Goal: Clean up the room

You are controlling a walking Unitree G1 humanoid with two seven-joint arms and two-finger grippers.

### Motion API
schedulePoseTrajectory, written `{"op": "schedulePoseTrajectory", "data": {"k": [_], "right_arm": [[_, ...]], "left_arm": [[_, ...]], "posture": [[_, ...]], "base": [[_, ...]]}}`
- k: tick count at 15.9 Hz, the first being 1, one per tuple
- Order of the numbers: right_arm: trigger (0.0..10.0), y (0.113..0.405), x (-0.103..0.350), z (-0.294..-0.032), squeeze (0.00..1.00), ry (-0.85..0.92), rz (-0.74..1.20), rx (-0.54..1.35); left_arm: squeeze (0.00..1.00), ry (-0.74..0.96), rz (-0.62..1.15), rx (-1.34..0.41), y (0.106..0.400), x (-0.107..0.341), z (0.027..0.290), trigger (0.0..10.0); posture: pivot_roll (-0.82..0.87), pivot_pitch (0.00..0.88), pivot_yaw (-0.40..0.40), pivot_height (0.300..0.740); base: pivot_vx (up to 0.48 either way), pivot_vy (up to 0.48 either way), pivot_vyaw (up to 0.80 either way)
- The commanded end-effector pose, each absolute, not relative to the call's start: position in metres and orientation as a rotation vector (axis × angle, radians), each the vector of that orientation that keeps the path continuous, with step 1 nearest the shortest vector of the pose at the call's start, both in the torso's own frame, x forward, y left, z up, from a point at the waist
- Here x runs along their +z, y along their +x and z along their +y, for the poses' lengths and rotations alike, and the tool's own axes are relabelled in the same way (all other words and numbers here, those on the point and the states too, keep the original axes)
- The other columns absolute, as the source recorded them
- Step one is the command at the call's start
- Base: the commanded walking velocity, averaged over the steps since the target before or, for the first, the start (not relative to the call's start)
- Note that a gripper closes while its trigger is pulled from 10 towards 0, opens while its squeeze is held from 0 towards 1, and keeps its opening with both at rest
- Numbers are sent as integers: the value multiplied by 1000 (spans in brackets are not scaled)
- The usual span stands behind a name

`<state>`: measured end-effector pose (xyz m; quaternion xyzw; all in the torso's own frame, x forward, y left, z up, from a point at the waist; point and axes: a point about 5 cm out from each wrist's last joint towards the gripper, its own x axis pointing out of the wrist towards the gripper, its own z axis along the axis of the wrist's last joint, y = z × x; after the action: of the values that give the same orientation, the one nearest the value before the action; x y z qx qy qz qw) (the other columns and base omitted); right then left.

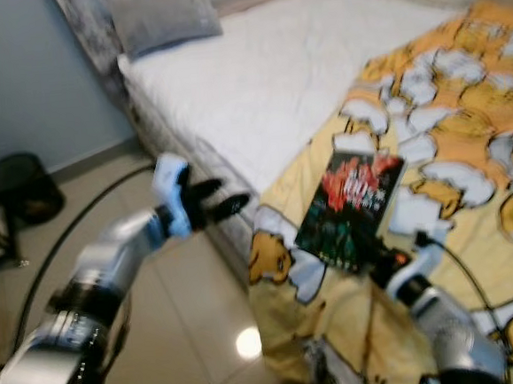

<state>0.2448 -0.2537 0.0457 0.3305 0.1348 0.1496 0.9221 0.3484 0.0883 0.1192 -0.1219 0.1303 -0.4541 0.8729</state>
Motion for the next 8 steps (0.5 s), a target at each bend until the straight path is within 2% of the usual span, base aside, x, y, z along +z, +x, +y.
{"op": "schedulePoseTrajectory", "data": {"k": [1,2,3,4,8], "right_arm": [[10000,246,56,-256,0,718,219,359],[10000,241,60,-255,0,745,206,392],[10000,237,64,-253,0,757,196,421],[10000,232,66,-251,0,769,186,445],[10000,222,79,-243,0,841,146,525]], "left_arm": [[965,-316,319,-972,348,113,89,10000],[294,-352,361,-996,348,110,85,10000],[59,-378,395,-1005,347,106,82,10000],[0,-398,413,-1012,346,102,78,10000],[0,-464,494,-1011,335,81,63,10000]], "posture": [[-249,113,148,740],[-254,142,162,740],[-257,156,166,740],[-265,186,176,740],[-281,229,189,740]], "base": [[0,0,0],[0,0,0],[0,0,0],[0,0,0],[0,0,0]]}}
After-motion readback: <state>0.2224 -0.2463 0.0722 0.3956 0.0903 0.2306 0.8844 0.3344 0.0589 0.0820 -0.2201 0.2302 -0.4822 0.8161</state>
